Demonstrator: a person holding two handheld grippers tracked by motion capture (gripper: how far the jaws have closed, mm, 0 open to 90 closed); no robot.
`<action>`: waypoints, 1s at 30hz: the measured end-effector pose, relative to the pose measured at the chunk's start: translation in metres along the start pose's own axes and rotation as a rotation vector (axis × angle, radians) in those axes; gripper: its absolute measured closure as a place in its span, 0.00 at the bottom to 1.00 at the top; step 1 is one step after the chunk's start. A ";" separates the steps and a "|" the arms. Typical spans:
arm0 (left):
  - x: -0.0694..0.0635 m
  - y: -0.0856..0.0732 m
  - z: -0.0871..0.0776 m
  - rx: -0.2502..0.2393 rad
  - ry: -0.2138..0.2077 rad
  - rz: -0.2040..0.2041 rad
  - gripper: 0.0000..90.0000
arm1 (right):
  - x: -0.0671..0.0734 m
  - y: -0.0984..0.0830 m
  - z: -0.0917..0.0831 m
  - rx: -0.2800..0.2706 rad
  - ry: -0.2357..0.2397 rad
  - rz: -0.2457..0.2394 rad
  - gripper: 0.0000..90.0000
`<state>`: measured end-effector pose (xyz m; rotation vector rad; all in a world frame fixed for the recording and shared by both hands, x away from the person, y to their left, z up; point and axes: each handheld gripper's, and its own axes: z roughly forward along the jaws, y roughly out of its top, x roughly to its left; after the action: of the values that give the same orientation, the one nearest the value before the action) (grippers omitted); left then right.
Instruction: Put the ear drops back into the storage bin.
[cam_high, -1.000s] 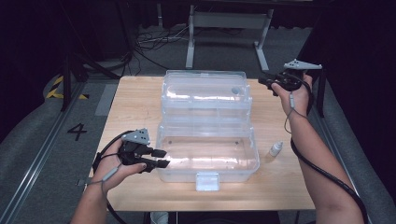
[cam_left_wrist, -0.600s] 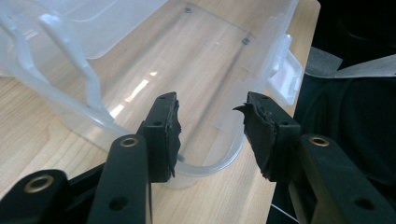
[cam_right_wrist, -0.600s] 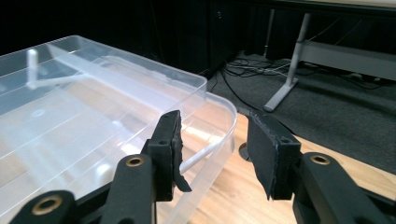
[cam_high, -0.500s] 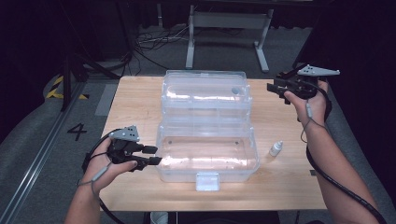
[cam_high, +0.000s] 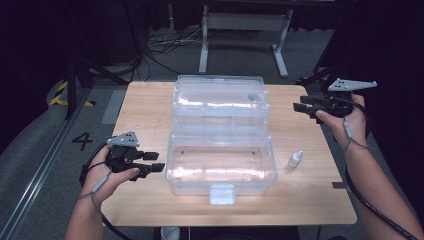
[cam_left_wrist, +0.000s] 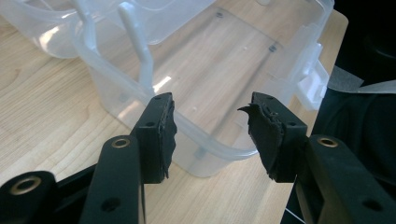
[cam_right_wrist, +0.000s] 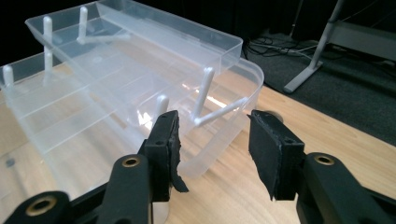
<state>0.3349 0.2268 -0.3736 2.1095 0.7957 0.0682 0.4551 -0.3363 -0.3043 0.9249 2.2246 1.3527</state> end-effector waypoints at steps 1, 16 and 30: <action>0.000 -0.001 -0.001 -0.004 0.003 -0.010 0.56 | 0.001 -0.001 -0.002 0.007 0.002 -0.002 0.60; 0.006 -0.003 -0.004 -0.010 0.018 -0.024 0.56 | 0.006 -0.014 -0.019 0.090 0.039 -0.033 0.60; 0.009 -0.006 -0.003 0.004 0.076 -0.056 0.53 | 0.005 -0.030 -0.020 0.206 0.049 -0.041 0.59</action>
<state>0.3380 0.2363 -0.3785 2.0971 0.8998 0.1173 0.4287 -0.3551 -0.3211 0.9181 2.4417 1.1556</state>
